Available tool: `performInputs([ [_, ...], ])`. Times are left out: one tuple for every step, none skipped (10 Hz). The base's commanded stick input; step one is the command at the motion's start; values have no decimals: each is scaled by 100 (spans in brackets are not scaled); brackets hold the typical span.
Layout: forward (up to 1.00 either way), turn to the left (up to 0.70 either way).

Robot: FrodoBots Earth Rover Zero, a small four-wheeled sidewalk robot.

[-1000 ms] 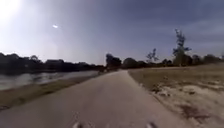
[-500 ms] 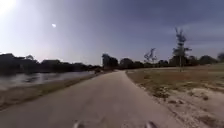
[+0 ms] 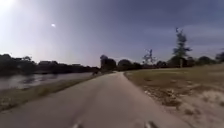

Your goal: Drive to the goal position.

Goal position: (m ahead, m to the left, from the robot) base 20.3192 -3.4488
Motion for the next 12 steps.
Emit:
performInputs([
  [100,0],
  [100,0],
  [100,0],
  [100,0],
  [100,0],
  [100,0],
  [100,0],
  [100,0],
  [100,0],
  [100,0],
  [100,0],
  [100,0],
])
